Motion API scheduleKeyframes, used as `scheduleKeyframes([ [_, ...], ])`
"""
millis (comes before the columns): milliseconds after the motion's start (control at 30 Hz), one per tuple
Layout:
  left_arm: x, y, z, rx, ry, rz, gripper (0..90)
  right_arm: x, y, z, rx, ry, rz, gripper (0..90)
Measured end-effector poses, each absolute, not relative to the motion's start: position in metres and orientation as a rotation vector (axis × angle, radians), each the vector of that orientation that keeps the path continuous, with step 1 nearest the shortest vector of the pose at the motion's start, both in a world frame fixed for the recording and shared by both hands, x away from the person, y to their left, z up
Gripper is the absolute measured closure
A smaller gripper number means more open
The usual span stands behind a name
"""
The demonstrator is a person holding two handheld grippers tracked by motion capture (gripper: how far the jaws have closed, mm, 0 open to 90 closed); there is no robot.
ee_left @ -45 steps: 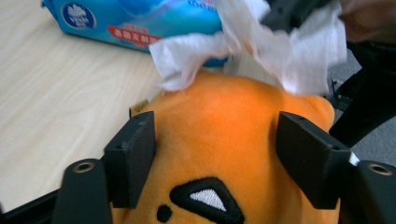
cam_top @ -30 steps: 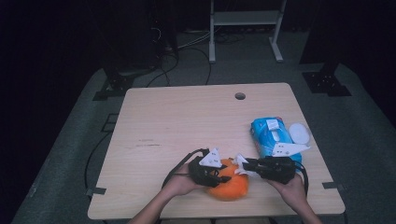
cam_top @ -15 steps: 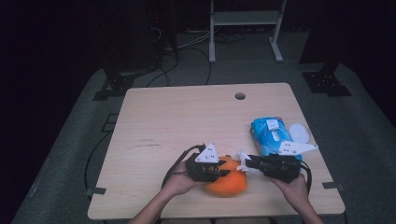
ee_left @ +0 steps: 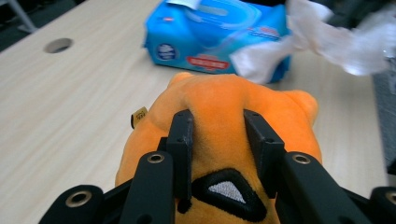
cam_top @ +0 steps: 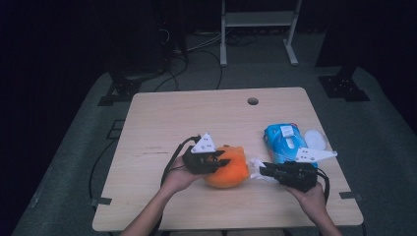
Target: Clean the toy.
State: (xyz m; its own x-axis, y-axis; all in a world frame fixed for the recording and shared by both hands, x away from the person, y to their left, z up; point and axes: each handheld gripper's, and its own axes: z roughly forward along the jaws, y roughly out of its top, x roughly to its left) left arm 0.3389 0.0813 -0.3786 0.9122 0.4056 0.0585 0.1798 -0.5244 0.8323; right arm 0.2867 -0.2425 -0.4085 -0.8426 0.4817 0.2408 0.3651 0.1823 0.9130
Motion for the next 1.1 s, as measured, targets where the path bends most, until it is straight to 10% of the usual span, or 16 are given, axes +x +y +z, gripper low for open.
scheduleKeyframes([
  [1100,0.405,0.117,-0.403,2.139,0.711,0.457,64.0,0.292,-0.256,-0.433,0.867,2.489,1.477,76.5],
])
